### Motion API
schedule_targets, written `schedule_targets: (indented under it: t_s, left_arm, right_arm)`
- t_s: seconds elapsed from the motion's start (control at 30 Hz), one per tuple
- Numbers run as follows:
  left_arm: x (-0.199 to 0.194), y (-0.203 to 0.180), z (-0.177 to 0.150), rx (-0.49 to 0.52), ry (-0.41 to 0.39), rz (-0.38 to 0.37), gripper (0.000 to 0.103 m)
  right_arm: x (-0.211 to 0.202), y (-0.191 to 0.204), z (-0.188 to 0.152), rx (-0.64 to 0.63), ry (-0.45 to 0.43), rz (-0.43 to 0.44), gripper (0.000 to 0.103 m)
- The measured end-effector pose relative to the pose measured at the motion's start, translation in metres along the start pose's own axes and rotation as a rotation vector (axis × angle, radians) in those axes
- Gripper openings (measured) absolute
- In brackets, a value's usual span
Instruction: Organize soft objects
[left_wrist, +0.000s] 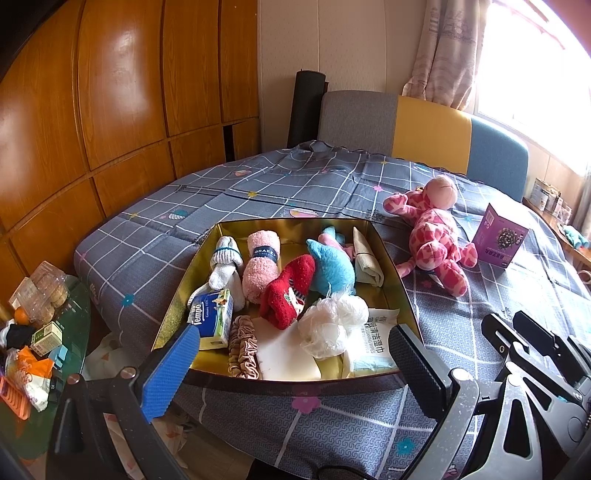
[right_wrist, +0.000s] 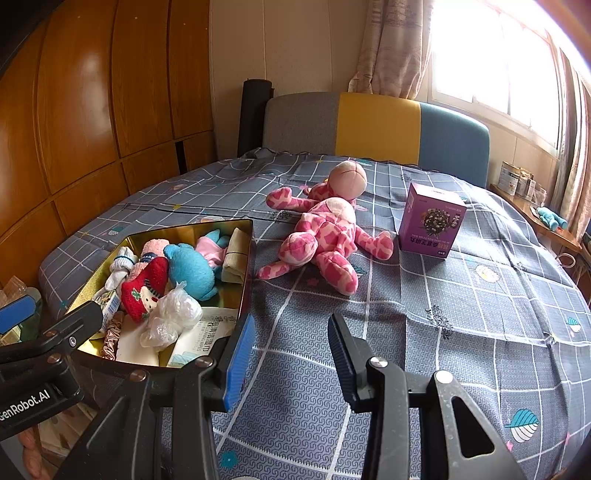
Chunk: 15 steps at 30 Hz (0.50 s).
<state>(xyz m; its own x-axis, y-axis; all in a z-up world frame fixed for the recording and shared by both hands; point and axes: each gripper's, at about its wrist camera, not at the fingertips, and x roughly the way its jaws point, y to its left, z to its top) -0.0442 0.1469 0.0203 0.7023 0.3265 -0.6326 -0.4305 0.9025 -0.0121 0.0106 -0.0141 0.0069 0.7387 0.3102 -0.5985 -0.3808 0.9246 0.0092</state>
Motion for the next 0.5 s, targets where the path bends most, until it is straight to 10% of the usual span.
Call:
schedule_targets:
  t_s: [0.5]
  left_arm:
    - [-0.0005,-0.0019,-0.0023,0.014,-0.025,-0.001,0.1]
  right_arm:
    - [0.0006,-0.0025,-0.0006,0.01,0.008,0.0,0.042]
